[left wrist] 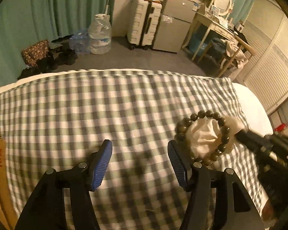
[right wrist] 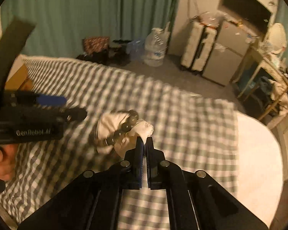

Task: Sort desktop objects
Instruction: 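Pull the white cloth off the bracelet with the right tool while the left holds the bracelet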

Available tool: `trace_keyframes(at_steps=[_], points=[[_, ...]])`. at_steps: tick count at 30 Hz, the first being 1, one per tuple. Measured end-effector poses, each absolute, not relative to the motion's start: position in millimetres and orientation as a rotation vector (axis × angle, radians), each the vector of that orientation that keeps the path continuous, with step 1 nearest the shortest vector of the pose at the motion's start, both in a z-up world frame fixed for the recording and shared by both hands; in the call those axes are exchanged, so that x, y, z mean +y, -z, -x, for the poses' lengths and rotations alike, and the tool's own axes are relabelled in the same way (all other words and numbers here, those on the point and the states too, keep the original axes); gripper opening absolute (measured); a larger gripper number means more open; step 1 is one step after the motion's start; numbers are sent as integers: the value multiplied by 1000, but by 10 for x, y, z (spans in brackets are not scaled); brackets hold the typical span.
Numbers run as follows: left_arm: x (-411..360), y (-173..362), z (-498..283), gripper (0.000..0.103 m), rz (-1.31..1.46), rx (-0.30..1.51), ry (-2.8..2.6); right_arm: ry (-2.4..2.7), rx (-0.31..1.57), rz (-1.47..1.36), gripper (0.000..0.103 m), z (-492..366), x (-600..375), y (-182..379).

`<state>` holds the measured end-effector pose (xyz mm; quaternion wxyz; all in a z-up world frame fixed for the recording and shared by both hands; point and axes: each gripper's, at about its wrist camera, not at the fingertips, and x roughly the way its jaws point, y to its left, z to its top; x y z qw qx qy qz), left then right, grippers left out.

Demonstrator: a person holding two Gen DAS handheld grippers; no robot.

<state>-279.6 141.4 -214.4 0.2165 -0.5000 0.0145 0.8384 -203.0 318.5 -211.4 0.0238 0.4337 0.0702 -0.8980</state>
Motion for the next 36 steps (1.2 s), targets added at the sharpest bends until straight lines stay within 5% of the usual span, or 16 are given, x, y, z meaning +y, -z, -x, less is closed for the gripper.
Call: trace_keyframes(at_steps=[15, 18, 24, 26, 27, 30, 36], points=[[1977, 2228, 2461, 71, 1280, 8, -2219, 2959, 184, -1148, 2, 1731, 3522, 1528], [2084, 2205, 2441, 82, 1243, -7, -2219, 2981, 151, -1130, 3, 1695, 3581, 1452], [2539, 2397, 2560, 87, 1261, 158, -2265, 3010, 142, -1114, 3, 1617, 3668, 1328], [2556, 2398, 2570, 75, 1276, 144, -2277, 3016, 149, -1106, 3, 1583, 3691, 1293], [2539, 2402, 2577, 53, 1282, 154, -2309, 3018, 146, -1102, 3, 1558, 3709, 1280], [2462, 2388, 2539, 12, 1237, 150, -2347, 3031, 115, -1093, 3, 1534, 3796, 1257], [2362, 2243, 2389, 10, 1190, 165, -2373, 3044, 61, -1077, 3, 1508, 3871, 1254]])
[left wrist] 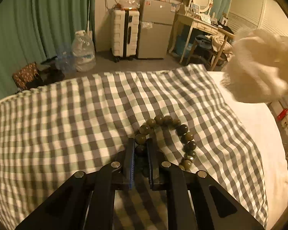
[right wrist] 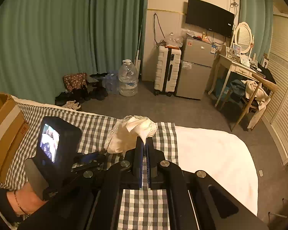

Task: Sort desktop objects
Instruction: 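Pull the white cloth off the bracelet with the right tool while the left holds the bracelet, then carry the bracelet and white cloth over the cardboard box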

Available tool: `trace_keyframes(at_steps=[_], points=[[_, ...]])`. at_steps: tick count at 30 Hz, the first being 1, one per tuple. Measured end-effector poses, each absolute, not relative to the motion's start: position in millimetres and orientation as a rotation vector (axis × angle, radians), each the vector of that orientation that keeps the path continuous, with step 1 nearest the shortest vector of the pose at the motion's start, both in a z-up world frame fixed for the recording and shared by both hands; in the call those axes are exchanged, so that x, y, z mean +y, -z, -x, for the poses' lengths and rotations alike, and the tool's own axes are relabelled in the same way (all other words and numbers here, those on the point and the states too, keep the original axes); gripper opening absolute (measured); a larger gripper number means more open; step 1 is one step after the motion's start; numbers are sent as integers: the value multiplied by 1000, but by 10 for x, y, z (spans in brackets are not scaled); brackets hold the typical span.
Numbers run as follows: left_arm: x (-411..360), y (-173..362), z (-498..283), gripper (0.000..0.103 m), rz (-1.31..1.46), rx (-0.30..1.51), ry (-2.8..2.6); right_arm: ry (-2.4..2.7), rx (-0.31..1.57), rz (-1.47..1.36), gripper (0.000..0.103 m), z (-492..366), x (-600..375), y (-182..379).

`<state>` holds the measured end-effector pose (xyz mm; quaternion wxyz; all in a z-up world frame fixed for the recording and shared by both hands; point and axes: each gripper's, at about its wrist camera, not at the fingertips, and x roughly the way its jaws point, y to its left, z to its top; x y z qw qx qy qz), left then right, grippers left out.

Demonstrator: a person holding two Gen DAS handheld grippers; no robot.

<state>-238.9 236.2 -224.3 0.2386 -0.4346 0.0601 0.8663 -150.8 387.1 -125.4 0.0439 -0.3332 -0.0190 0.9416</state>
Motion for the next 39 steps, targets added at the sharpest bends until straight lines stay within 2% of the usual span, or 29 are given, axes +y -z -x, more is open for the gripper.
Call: trace_keyframes(at_steps=[7, 10, 22, 28, 39], points=[[2071, 1765, 2227, 10, 1079, 183, -2395, -2903, 40, 989, 3, 1532, 3843, 1201], [1902, 1472, 2190, 10, 1023, 230, -2445, -2929, 41, 967, 3, 1511, 3741, 1111], [1107, 328, 2170, 10, 886, 211, -2580, -2993, 29, 943, 3, 1548, 3067, 744], [651, -198, 2017, 10, 847, 297, -2617, -3041, 19, 951, 3, 1496, 2597, 520], [-380, -771, 1665, 10, 855, 268, -2719, -3209, 52, 918, 3, 1376, 1668, -12]])
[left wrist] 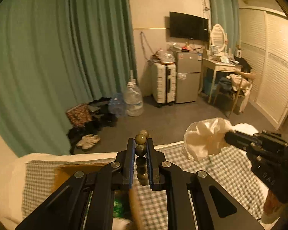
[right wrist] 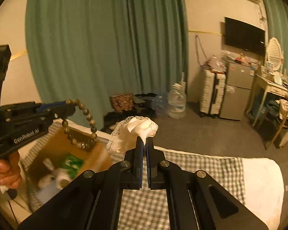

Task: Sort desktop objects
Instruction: 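Carry the bracelet and white cloth over the cardboard box, then open both tools to drop the bracelet and cloth into the box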

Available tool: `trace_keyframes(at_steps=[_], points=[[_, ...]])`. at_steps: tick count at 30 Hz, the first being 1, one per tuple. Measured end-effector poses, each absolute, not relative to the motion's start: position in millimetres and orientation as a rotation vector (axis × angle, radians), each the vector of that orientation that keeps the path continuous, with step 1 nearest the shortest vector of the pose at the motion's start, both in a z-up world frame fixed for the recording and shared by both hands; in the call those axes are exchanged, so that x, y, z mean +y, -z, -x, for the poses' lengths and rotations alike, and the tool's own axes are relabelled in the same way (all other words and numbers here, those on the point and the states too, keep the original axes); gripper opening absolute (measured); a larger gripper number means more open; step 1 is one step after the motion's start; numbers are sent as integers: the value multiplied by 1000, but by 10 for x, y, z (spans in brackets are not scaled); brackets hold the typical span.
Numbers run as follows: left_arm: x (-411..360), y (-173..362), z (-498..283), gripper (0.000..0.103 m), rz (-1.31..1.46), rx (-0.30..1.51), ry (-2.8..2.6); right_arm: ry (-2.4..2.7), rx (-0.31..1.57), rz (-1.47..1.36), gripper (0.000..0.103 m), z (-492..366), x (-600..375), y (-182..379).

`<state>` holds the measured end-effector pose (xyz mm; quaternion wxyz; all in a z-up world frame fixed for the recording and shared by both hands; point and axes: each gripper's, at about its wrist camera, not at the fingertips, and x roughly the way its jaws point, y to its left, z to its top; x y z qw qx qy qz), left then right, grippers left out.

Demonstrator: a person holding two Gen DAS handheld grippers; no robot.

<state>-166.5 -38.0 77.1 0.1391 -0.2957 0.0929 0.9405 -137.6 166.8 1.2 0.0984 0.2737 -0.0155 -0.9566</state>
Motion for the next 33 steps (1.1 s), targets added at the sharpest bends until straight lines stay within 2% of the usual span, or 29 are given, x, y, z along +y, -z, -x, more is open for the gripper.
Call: trace_keyframes(at_steps=[5, 12, 24, 28, 29, 30, 31, 32, 33], points=[[-943, -882, 1560, 10, 869, 229, -2785, 2757, -46, -784, 3, 1371, 1188, -152], [-1584, -596, 1540, 10, 942, 163, -2835, 2654, -19, -818, 3, 1466, 564, -84], [-1944, 297, 1870, 11, 1193, 95, -2773, 2519, 106, -1021, 3, 1822, -100, 610], [-1883, 518, 1918, 15, 1268, 158, -2744, 2501, 143, -1083, 4, 1909, -165, 859], [-1869, 530, 1914, 17, 1273, 162, -2740, 2502, 152, -1100, 7, 1934, -175, 911], [-1865, 540, 1912, 23, 1278, 161, -2736, 2501, 154, -1110, 9, 1962, -166, 948], [-1858, 541, 1907, 30, 1281, 159, -2736, 2498, 149, -1119, 20, 1984, -156, 981], [-1856, 520, 1891, 33, 1271, 159, -2749, 2500, 137, -1125, 35, 1998, -133, 1002], [-1881, 484, 1889, 40, 1261, 158, -2759, 2505, 123, -1127, 41, 2001, -101, 1001]])
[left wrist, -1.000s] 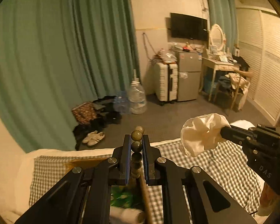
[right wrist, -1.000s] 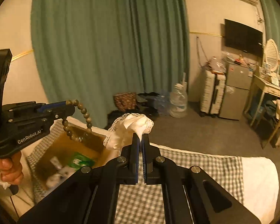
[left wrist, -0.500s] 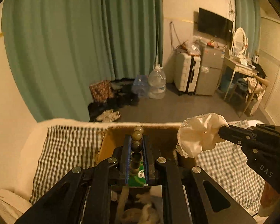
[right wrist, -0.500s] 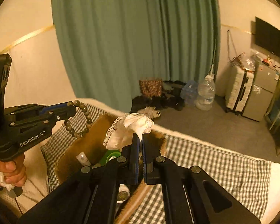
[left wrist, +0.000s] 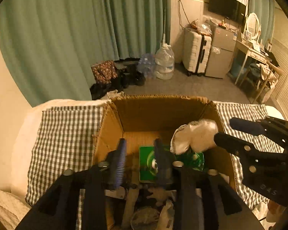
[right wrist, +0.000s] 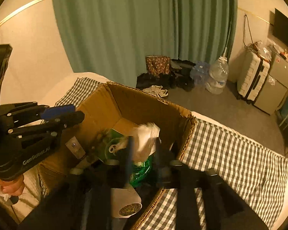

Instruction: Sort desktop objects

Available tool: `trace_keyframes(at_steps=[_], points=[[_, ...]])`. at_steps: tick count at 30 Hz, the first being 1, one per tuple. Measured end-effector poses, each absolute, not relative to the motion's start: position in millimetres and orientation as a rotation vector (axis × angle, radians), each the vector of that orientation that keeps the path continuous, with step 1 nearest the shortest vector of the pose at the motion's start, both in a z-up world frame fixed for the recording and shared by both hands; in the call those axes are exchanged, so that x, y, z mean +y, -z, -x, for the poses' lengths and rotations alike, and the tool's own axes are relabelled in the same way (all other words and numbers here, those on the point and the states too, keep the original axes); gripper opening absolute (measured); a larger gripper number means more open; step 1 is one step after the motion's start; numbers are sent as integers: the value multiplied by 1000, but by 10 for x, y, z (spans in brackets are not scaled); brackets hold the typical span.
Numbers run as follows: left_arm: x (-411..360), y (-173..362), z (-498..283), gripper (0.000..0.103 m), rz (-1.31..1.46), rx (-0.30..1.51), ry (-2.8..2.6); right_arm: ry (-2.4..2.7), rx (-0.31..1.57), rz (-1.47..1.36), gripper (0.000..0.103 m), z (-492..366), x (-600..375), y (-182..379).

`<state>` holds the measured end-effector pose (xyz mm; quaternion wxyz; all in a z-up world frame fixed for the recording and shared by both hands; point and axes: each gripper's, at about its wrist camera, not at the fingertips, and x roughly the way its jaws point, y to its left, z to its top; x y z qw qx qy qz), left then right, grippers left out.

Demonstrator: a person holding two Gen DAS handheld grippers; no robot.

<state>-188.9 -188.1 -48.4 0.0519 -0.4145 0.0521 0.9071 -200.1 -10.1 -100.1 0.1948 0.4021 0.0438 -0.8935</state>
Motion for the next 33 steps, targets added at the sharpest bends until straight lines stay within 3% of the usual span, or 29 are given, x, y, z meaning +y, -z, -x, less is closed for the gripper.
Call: trace_keyframes(at_steps=[1, 4, 10, 11, 13, 16, 22, 33], points=[[-1890, 442, 1870, 47, 1243, 151, -2774, 2512, 103, -1121, 45, 1998, -50, 984], [-1927, 311, 1815, 53, 1205, 105, -2802, 2539, 74, -1085, 51, 1922, 3, 846], [-1861, -43, 1624, 73, 1097, 66, -2892, 2659, 32, -966, 81, 1671, 232, 458], [-1846, -93, 1590, 76, 1082, 55, -2899, 2672, 17, -947, 84, 1612, 290, 387], [-1797, -197, 1511, 91, 1047, 42, -2907, 2687, 13, -931, 86, 1509, 357, 253], [-1673, -321, 1346, 103, 961, 70, -2963, 2715, 30, -912, 93, 1364, 487, 85], [-1352, -541, 1064, 103, 861, 68, -2992, 2848, 49, -800, 103, 986, 840, -236], [-473, -917, 460, 103, 697, 84, -3017, 3033, 127, -700, 103, 308, 1533, -570]])
